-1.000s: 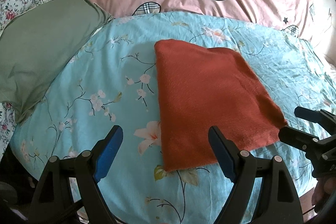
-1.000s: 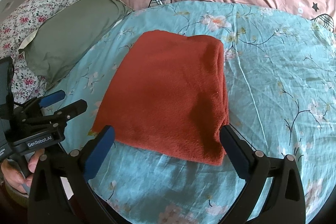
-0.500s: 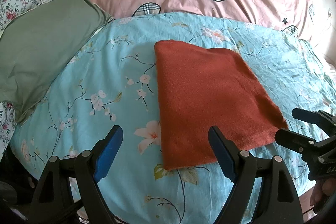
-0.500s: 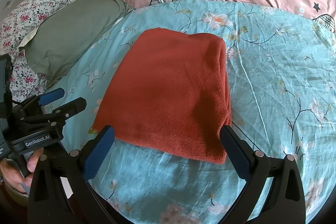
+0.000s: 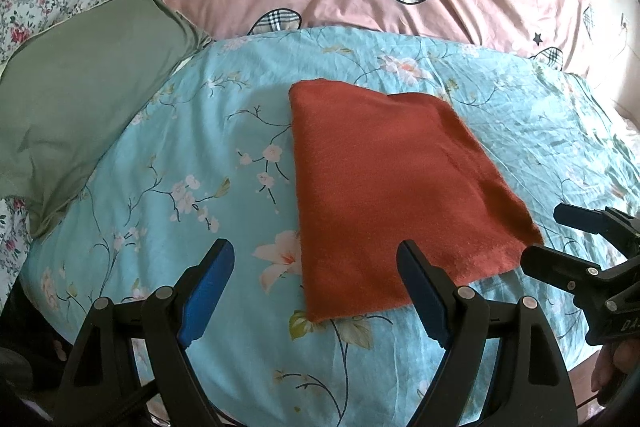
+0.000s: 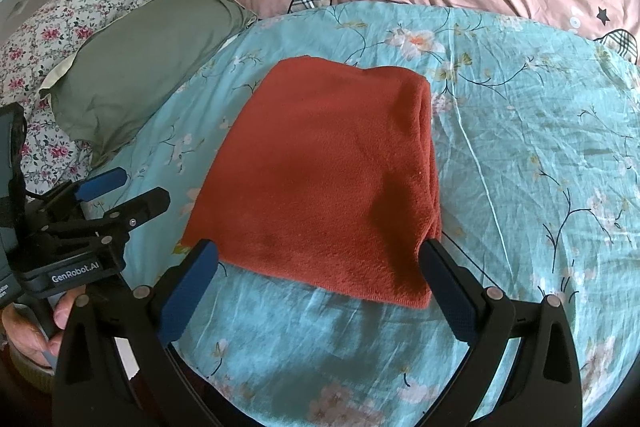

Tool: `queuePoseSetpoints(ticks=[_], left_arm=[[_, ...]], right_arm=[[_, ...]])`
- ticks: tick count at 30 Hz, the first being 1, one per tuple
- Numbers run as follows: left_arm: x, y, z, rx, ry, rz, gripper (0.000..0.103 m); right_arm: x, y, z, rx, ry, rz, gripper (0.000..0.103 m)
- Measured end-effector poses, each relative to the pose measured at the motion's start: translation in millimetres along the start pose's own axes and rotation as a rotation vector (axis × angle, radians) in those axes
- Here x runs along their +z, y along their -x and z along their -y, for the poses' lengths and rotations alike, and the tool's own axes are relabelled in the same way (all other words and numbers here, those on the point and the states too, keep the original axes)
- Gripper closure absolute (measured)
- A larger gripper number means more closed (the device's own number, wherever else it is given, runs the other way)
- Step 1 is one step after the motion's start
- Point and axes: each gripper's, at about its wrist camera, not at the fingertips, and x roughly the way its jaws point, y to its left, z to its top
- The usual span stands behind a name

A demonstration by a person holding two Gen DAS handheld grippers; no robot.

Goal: Fold small clothes

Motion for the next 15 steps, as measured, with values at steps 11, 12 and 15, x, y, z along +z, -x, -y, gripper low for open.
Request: queuePoseSetpoints(ticks=[11, 12, 15], left_arm=[[-1.0, 0.2, -0.3, -0.005, -0.006, 0.001, 0.019], [-1.1, 0.4, -0.1, -0.004, -0.005, 0.002, 0.019], [-1.3, 0.5, 0.3, -0.003, -0.005, 0.001, 0.019]], right_arm=[[-1.4, 1.8, -1.0, -0.001, -0.001, 0.001, 0.002], [-1.3, 1.7, -0.8, -0.001, -0.001, 0.001, 0.002], [-1.7, 3.3, -0.6, 0.003, -0.005, 0.003, 0.002]])
